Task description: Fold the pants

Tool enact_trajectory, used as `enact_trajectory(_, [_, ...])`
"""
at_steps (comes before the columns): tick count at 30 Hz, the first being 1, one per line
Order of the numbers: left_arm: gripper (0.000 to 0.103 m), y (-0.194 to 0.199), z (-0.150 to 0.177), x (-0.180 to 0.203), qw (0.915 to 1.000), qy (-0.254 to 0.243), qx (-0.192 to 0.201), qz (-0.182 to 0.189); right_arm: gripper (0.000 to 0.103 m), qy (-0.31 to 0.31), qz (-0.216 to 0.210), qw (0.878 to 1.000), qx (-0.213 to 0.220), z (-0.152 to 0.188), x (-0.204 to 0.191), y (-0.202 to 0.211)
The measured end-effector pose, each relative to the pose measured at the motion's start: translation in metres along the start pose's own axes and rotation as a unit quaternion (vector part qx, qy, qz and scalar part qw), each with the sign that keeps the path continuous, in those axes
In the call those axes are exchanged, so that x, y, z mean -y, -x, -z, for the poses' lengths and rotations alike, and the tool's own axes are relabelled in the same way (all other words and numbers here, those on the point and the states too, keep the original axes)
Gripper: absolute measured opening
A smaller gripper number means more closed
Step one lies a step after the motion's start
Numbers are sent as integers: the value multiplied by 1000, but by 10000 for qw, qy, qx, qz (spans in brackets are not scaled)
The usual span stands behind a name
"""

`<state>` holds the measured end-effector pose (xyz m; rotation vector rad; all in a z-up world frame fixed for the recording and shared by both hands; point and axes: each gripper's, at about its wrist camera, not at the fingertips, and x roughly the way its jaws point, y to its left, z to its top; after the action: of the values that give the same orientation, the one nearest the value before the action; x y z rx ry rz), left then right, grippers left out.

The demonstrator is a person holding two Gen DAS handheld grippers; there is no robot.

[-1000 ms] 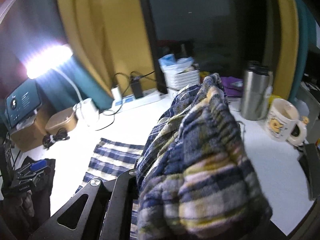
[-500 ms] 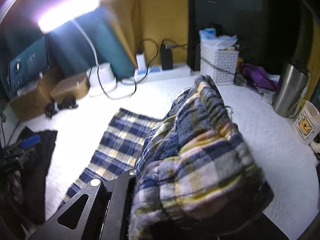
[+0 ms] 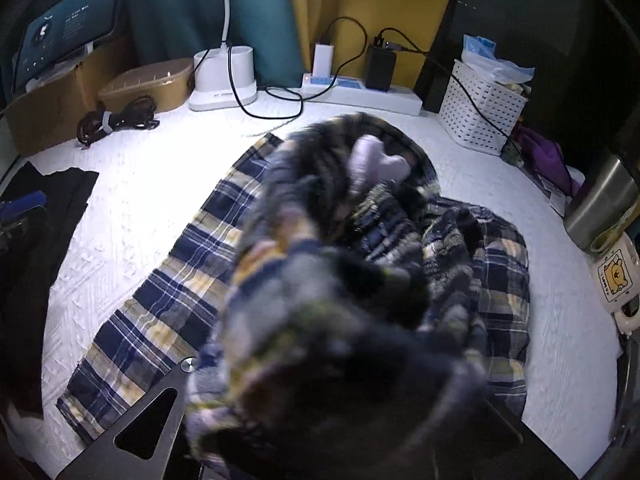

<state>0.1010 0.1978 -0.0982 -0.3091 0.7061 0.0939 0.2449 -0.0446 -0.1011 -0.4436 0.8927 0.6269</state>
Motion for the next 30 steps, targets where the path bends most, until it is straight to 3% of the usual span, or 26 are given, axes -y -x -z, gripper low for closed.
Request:
enact_trajectory(3, [63, 1, 2, -1, 10000, 16, -20, -31, 21, 70, -74, 9999, -43, 1, -4, -1])
enact_trajectory(5, [63, 3, 4, -1, 10000, 12, -35, -51, 44, 88, -267, 9996, -3, 1, -9, 2])
enact_trajectory(7, [63, 4, 4, -1, 10000, 8, -31, -84, 58, 214, -479, 9986, 53, 1, -19, 6])
enact_trajectory(18, [63, 14, 2, 5, 9997, -53, -1, -231, 60, 326, -956, 9946, 253, 4, -32, 24])
enact_trajectory(22, [63, 17, -1, 10, 9994, -104, 29, -329, 91, 394, -1200, 9906, 528, 2, -33, 40])
enact_trajectory(26, [63, 20, -5, 17, 9989, -153, 67, -433, 91, 421, -1218, 9886, 772, 2, -28, 55])
enact_trajectory(30, [63, 22, -11, 33, 9985, -273, 106, -456, 91, 213, -973, 9909, 906, 6, -5, 65])
